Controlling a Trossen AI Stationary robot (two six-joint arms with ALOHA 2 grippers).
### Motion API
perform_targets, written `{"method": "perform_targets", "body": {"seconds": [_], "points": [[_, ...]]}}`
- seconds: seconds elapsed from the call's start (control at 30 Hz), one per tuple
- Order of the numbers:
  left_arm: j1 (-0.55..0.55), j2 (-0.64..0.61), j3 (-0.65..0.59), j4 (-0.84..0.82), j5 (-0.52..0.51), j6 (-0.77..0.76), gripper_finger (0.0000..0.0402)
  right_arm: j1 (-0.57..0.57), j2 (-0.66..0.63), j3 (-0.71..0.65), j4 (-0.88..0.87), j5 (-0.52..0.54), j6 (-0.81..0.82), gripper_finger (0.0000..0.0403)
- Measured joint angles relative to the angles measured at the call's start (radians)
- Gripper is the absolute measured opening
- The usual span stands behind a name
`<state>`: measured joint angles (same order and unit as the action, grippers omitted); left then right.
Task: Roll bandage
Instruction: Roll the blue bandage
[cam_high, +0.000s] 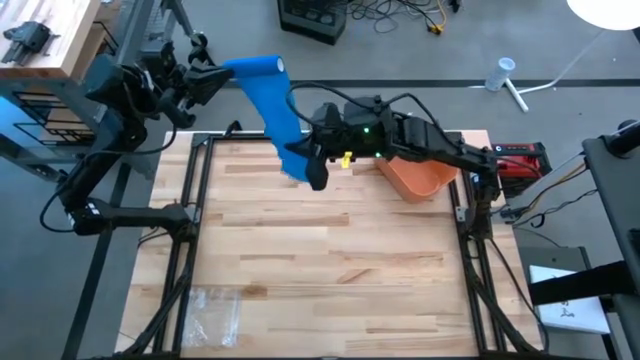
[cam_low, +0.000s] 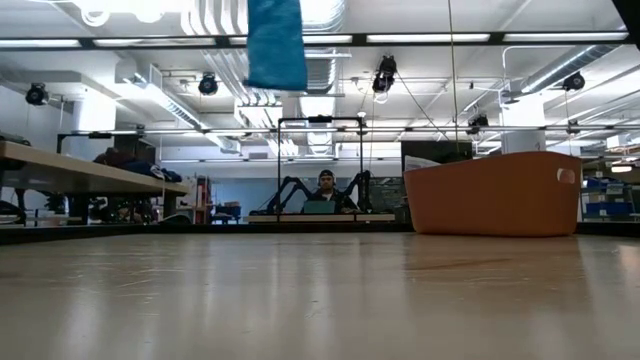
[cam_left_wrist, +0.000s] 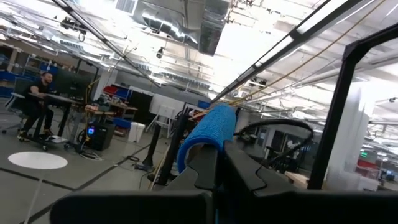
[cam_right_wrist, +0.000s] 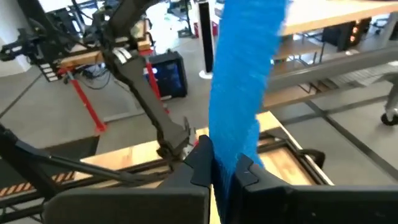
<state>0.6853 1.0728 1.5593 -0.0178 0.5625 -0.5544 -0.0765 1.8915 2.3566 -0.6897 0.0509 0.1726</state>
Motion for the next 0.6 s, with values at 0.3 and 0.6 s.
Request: {"method": "perform_targets", "body": {"seconds": [0.3,0.6], "points": [[0.0,0.057,0.0,0.007,-0.153,0.145,0.0002,0.047,0.003,-0.001,0.054,-0.006,0.004,0.0001],[0.001,0.143,0.0,0.01,-0.181,0.226,0.0002,0.086,0.003,-0.001,0.13,-0.12,0.072,0.0002]]}}
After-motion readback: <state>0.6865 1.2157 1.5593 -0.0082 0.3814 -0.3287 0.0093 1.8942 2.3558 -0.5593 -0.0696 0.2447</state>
